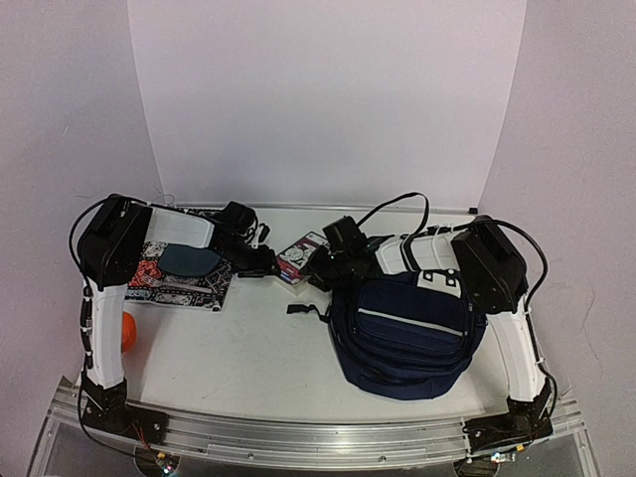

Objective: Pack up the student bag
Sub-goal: Move the book to the center of the board.

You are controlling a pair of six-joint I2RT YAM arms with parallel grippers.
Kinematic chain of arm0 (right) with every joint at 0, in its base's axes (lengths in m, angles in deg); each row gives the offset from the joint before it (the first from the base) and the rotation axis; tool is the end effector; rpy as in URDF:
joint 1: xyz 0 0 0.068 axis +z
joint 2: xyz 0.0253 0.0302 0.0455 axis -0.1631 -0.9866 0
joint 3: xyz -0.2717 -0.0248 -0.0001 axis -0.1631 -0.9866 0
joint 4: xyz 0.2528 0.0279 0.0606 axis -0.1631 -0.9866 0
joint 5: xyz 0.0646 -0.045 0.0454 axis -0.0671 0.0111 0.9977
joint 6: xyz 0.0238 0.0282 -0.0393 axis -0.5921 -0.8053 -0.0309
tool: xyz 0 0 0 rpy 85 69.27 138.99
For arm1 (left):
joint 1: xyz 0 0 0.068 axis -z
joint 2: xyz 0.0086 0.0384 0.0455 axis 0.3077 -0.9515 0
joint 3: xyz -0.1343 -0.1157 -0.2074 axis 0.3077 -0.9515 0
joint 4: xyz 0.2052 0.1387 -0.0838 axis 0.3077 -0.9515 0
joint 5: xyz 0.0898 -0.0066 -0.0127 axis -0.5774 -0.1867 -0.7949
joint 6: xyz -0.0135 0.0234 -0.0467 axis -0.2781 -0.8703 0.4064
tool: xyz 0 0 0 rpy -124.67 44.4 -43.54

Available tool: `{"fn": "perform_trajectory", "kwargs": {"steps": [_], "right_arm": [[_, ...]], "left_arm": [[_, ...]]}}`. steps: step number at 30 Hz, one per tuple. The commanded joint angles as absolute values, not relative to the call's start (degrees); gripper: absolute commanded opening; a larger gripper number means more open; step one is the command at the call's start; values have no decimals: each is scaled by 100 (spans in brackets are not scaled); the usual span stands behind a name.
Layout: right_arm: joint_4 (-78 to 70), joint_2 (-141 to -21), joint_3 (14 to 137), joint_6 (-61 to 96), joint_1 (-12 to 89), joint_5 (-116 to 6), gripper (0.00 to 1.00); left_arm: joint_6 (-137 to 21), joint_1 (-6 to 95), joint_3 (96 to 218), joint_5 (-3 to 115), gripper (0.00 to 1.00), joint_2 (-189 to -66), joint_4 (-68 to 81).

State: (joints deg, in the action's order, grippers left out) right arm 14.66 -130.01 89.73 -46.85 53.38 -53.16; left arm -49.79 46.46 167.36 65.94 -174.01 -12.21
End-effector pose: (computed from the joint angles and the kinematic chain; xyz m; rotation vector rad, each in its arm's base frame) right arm 0.3677 0.3635 0.1633 0.3984 2.2247 1.3944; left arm 0.3878 -0.2234 0.1364 0.3282 2.6236 -0.7096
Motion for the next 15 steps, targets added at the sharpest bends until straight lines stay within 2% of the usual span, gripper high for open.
{"fn": "perform_trajectory", "kwargs": {"steps": [1, 15], "right_arm": [[1618, -13198, 8837, -4943, 5318, -5217, 35], [1930, -13076, 9153, -4901, 5316, -5078, 33]], "left_arm": [[-4819, 4689, 16624, 6898, 55, -17419, -1216], [-4612, 4697, 16401, 7117, 52, -17412, -1034]]}}
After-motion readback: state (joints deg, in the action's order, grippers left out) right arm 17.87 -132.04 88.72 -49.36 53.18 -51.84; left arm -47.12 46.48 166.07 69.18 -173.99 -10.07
